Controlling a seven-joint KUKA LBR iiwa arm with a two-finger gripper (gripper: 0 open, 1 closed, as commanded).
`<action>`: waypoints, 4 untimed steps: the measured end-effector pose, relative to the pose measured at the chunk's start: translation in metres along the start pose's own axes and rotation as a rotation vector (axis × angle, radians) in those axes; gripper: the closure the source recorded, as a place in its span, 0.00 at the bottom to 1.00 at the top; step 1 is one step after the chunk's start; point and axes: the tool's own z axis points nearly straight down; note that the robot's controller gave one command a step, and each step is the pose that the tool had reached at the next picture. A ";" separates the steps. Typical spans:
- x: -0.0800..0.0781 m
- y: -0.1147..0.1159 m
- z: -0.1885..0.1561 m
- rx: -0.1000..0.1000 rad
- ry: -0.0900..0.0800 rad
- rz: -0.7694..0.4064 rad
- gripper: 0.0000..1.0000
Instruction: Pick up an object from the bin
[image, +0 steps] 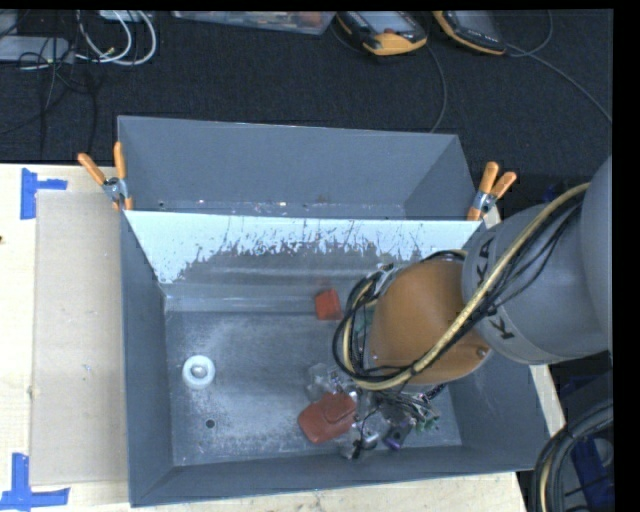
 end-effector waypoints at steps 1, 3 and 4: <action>0.000 -0.001 0.015 0.002 -0.010 -0.142 1.00; 0.004 0.001 0.011 -0.003 0.006 -0.154 1.00; 0.005 0.002 0.003 -0.005 0.010 -0.151 1.00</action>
Offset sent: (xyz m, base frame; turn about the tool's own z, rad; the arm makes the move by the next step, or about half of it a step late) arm 0.0000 0.0000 0.0000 0.0000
